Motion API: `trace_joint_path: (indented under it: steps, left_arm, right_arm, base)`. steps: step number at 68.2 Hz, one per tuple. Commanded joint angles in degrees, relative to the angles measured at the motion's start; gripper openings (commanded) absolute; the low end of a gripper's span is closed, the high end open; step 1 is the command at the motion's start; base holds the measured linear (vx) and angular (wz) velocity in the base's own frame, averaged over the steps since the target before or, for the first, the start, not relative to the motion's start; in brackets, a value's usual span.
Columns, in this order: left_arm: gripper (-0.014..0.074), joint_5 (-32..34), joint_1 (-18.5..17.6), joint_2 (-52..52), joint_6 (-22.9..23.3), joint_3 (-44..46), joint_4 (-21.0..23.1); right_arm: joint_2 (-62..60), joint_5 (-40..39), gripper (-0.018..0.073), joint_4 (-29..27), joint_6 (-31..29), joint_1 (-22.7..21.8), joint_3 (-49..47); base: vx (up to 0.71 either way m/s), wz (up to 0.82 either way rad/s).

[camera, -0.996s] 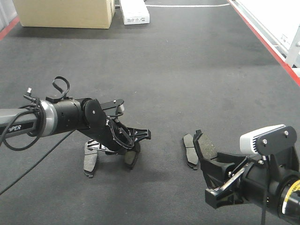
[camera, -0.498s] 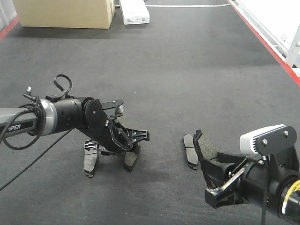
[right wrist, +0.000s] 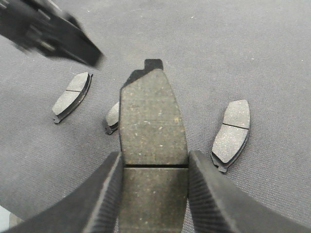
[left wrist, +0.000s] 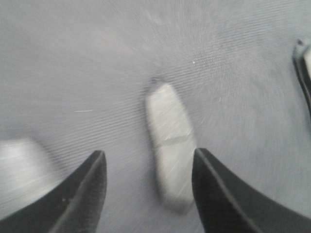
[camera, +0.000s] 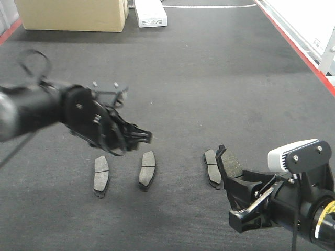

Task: Move and align brake pads A on conveyor
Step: 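Open the left gripper and lift it away from the placed pad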

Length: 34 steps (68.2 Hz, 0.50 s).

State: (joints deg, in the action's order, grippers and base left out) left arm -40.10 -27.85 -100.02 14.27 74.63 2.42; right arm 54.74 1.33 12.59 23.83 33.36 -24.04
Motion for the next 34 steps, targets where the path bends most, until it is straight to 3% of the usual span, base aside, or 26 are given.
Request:
trace_joint_path:
  steps: [1,14,34]
  left_arm:
    - [0.0375,-0.5,-1.0,7.0,0.2,1.3,-2.4]
    - [0.0286,3.5,-2.6,18.2,0.2,-5.1,-2.9]
    - [0.0020,12.0,-3.1,41.7,-0.2,-25.7,-3.0]
  right_arm:
    - [-0.7,-4.9,0.0067,0.6,-0.5,-0.2,-1.8]
    - [-0.7,-4.9,0.0067,0.6,-0.5,-0.2,-1.8]
    - [-0.7,-4.8,0.0067,0.6,-0.5,-0.2,-1.8]
  base:
    - [0.00,0.00]
    - [0.00,0.00]
    - [0.00,0.00]
